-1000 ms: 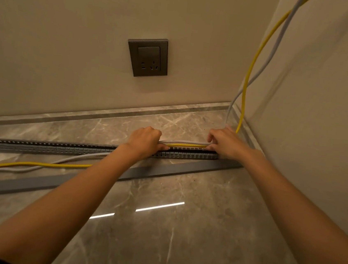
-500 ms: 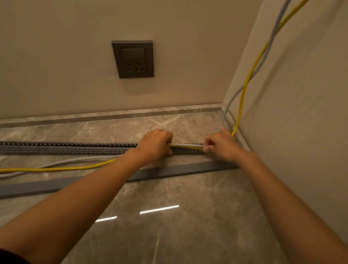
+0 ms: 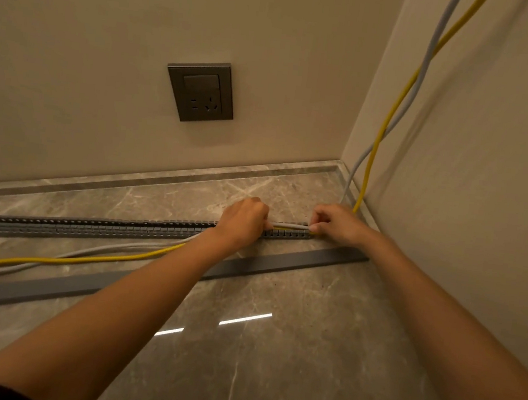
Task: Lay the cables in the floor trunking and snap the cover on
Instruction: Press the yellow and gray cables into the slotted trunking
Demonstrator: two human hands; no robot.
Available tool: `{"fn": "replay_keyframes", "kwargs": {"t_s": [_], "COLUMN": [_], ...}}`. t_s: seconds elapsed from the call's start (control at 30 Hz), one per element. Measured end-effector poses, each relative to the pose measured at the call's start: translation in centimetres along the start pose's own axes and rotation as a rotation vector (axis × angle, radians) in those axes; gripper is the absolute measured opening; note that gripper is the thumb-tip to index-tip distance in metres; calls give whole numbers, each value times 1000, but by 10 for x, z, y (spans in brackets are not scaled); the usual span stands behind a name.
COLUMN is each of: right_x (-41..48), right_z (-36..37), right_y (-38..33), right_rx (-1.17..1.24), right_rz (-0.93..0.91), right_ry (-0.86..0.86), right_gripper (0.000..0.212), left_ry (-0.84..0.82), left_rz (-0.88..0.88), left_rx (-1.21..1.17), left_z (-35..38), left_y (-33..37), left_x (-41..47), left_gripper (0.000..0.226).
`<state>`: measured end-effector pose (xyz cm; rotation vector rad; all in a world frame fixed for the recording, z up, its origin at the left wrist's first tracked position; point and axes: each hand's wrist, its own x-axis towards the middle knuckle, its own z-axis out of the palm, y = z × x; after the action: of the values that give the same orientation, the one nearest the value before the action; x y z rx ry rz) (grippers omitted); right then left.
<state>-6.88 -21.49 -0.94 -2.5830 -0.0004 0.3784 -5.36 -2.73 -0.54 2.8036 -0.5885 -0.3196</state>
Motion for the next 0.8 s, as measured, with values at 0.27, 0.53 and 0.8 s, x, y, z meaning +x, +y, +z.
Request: {"fn": "replay_keyframes", "kwargs": {"t_s": [0.27, 0.53, 0.8], "right_x": [4, 7, 10], "right_z": [0, 0, 2], "right_y": [-3, -15, -31], "right_rx": [-42, -165, -339], "right_rz": [70, 161, 261], "right_ry": [-25, -34, 11], "right_gripper": [37, 13, 29], "left_ry": [30, 23, 85], "left_rz": [-198, -239, 173], "left_rx": [-139, -197, 300], "left_z": [0, -8, 0], "left_y": [2, 2, -1], "left_x": [3, 17, -4], "left_gripper": [23, 17, 17]}}
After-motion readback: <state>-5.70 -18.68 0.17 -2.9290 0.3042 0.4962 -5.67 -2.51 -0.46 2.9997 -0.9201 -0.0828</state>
